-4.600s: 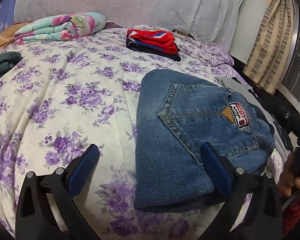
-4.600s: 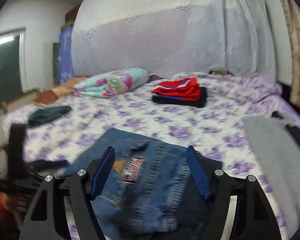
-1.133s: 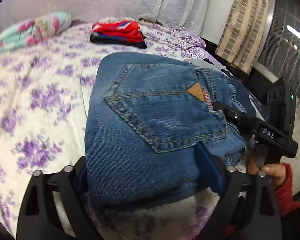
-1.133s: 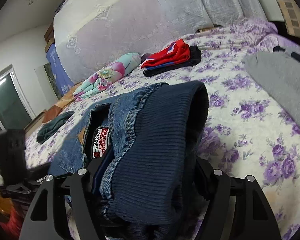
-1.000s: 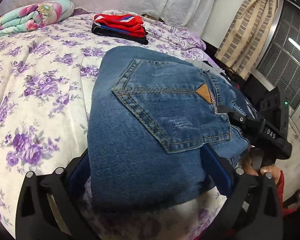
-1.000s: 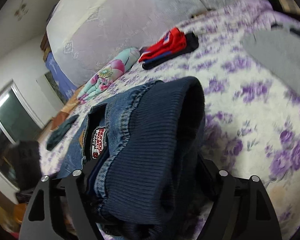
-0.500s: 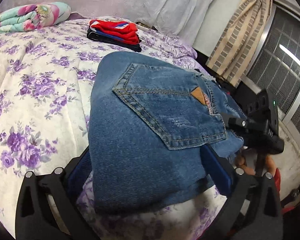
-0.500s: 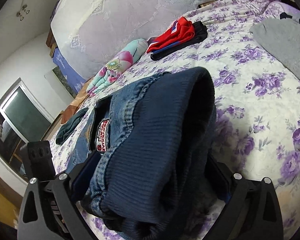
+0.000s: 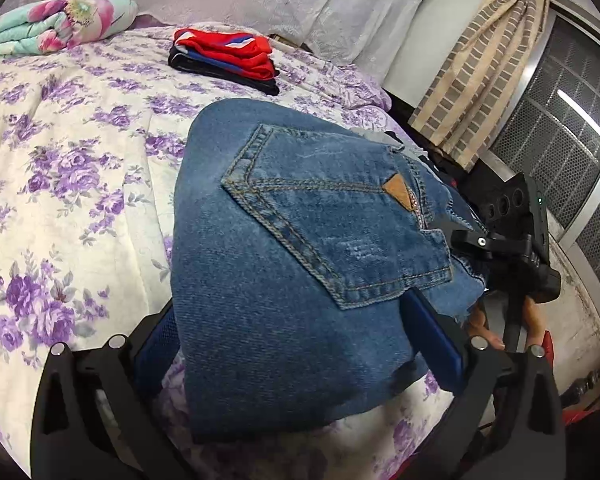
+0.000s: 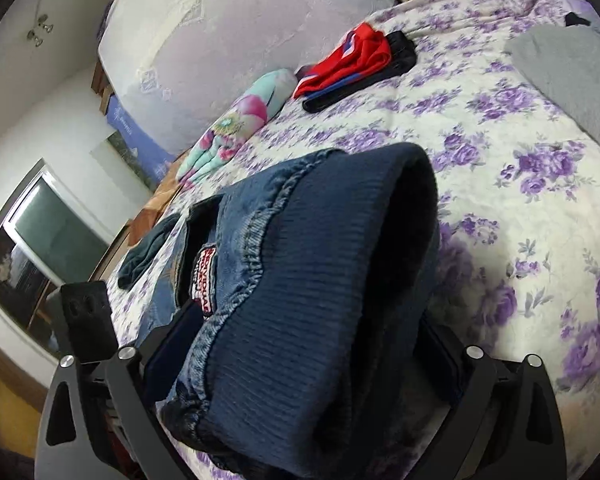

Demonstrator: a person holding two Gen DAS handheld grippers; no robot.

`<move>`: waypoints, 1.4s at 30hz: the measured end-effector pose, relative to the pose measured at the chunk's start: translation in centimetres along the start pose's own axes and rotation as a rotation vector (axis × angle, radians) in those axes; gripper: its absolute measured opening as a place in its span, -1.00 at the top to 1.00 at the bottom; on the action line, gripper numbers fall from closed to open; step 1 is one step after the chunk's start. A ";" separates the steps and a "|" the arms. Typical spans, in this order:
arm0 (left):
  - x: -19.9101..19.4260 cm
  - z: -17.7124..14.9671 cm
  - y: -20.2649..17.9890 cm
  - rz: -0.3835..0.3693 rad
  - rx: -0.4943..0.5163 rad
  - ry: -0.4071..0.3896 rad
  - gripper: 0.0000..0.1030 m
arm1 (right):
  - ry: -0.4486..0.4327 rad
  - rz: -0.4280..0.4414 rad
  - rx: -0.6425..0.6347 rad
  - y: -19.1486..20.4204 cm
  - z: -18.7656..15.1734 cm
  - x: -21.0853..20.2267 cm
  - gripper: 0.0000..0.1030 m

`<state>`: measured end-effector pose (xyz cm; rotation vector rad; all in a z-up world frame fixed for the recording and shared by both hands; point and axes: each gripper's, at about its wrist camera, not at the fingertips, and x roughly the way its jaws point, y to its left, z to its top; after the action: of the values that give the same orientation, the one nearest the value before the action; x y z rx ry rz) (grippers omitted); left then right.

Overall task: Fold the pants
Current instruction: 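Grasp the folded jeans bundle with the left gripper while the right gripper grips its other side, then lift and carry the folded jeans onto the red and navy clothes stack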

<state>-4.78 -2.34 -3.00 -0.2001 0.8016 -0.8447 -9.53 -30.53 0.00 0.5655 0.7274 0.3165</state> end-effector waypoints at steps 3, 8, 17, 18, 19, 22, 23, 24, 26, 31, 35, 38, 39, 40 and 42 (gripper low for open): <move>-0.3 0.1 -0.5 -0.016 0.014 -0.026 -0.65 | -0.041 0.003 0.031 -0.6 -0.1 -0.5 -0.51; -1.2 0.2 -2.0 0.026 0.069 -0.068 -0.40 | -0.131 -0.057 -0.070 1.5 -1.0 -1.7 -0.27; -2.8 5.8 -4.0 0.051 0.172 -0.139 -0.30 | -0.231 -0.138 -0.277 6.1 3.4 -3.8 -0.20; -2.5 7.1 -4.0 0.053 0.180 -0.143 -0.30 | -0.238 -0.141 -0.278 6.1 4.9 -3.6 -0.20; -1.9 9.0 -3.8 0.053 0.188 -0.145 -0.30 | -0.245 -0.145 -0.279 6.0 6.3 -3.3 -0.20; -0.2 13.8 -3.2 0.055 0.206 -0.149 -0.30 | -0.266 -0.149 -0.268 5.6 11.3 -2.0 -0.20; 0.7 16.2 -2.8 0.059 0.211 -0.150 -0.30 | -0.271 -0.147 -0.260 5.4 13.1 -1.4 -0.20; 1.2 17.9 -2.5 0.061 0.210 -0.155 -0.30 | -0.280 -0.141 -0.247 5.0 15.5 -0.6 -0.20; 2.5 22.4 -1.8 0.081 0.212 -0.191 -0.30 | -0.304 -0.128 -0.233 4.6 19.9 1.1 -0.20; 5.3 30.7 0.1 0.149 0.201 -0.304 -0.30 | -0.392 -0.129 -0.236 4.7 28.1 5.5 -0.20; 8.8 36.0 3.4 0.191 0.139 -0.370 -0.30 | -0.432 -0.156 -0.263 4.6 33.7 10.0 -0.20; 11.8 38.3 6.2 0.221 0.096 -0.388 -0.30 | -0.433 -0.162 -0.262 3.3 37.0 14.1 -0.20; 13.0 38.9 7.2 0.227 0.083 -0.387 -0.30 | -0.430 -0.163 -0.256 2.6 37.9 15.6 -0.20; 14.1 39.3 8.2 0.233 0.073 -0.383 -0.30 | -0.423 -0.166 -0.248 1.7 38.6 17.2 -0.20; 17.2 39.8 10.8 0.260 0.043 -0.363 -0.30 | -0.359 -0.192 -0.254 -0.4 40.0 21.1 -0.20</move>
<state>36.42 -13.46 10.27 -0.1993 0.4555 -0.5572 33.48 -36.15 12.84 0.2963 0.3824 0.1202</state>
